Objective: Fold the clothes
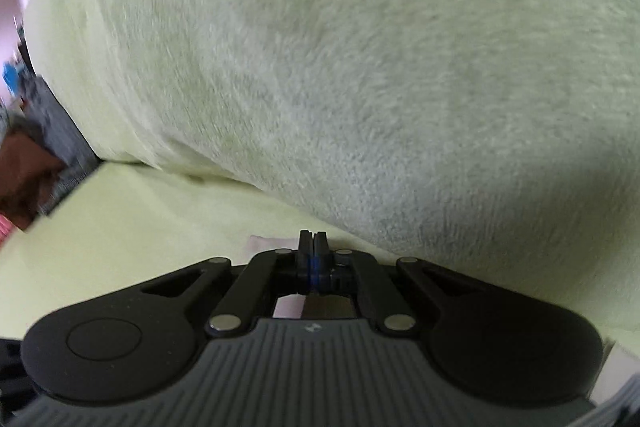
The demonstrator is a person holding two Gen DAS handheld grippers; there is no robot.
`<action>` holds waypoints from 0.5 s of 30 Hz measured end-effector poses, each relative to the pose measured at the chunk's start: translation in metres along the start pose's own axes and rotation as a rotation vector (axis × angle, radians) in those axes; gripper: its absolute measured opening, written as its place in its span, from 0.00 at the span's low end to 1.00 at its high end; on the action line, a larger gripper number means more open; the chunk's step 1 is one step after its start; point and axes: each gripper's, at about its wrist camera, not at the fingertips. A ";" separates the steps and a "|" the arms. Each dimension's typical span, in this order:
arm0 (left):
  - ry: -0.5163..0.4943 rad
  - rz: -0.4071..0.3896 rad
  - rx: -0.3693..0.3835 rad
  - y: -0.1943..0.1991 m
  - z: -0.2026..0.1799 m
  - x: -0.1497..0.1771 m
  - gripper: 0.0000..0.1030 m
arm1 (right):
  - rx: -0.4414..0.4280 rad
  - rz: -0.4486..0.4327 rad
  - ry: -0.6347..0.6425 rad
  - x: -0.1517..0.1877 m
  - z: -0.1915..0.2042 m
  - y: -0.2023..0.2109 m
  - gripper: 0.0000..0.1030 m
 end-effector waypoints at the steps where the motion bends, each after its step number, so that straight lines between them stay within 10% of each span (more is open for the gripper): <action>1: 0.000 0.001 0.000 0.000 0.000 0.001 0.48 | -0.010 0.002 0.003 0.000 0.001 -0.002 0.00; 5: -0.007 0.004 -0.006 0.001 0.000 0.001 0.49 | -0.030 0.020 0.022 0.002 0.006 -0.011 0.00; 9: 0.002 0.008 -0.023 -0.003 0.005 -0.003 0.50 | -0.021 0.009 0.028 -0.002 0.004 -0.004 0.29; 13: 0.009 0.016 -0.034 -0.001 0.009 -0.004 0.50 | -0.017 -0.016 0.029 0.003 -0.001 0.021 0.29; 15: 0.004 0.015 -0.046 0.002 0.011 -0.004 0.50 | -0.079 0.016 0.041 0.010 0.000 0.027 0.13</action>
Point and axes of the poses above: each gripper's, at about its wrist camera, not at the fingertips, and y roughly against the way its jaws point, z to its left, x to its underside, and after that the axes turned 13 degrees about y, right-handed
